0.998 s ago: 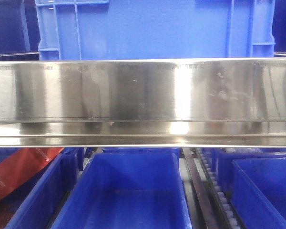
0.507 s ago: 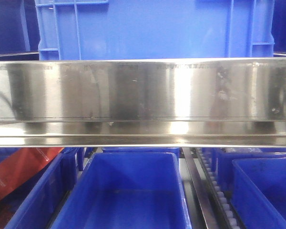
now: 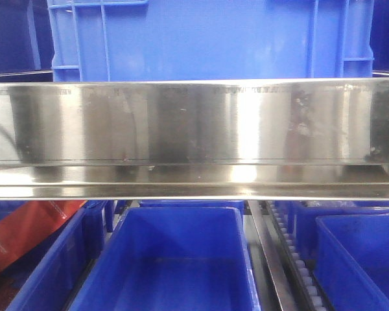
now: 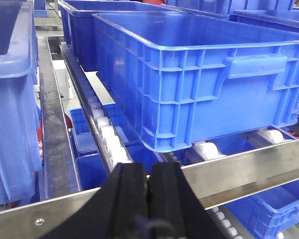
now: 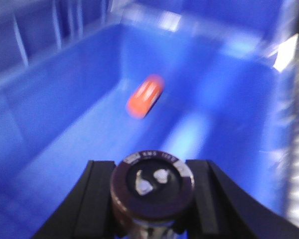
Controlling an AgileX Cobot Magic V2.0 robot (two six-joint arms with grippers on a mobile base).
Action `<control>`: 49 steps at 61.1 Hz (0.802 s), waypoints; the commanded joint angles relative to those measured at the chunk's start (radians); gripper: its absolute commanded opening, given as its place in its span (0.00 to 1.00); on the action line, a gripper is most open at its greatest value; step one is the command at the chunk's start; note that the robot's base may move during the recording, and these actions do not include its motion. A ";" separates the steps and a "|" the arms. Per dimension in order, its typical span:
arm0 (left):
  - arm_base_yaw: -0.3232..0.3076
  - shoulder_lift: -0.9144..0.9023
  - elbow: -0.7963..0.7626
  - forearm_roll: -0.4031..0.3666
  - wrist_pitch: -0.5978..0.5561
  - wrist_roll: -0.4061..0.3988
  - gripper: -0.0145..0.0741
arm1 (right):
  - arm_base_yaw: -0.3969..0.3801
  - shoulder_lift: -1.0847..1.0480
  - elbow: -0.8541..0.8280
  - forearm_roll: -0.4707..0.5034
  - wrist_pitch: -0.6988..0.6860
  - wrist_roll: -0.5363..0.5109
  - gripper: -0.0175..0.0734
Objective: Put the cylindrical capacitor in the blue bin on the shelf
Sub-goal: 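Open the right gripper to drop the capacitor into the same bin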
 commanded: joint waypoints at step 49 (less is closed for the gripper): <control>0.002 -0.005 0.003 -0.003 -0.014 -0.009 0.04 | 0.032 0.227 -0.088 0.007 0.045 -0.009 0.82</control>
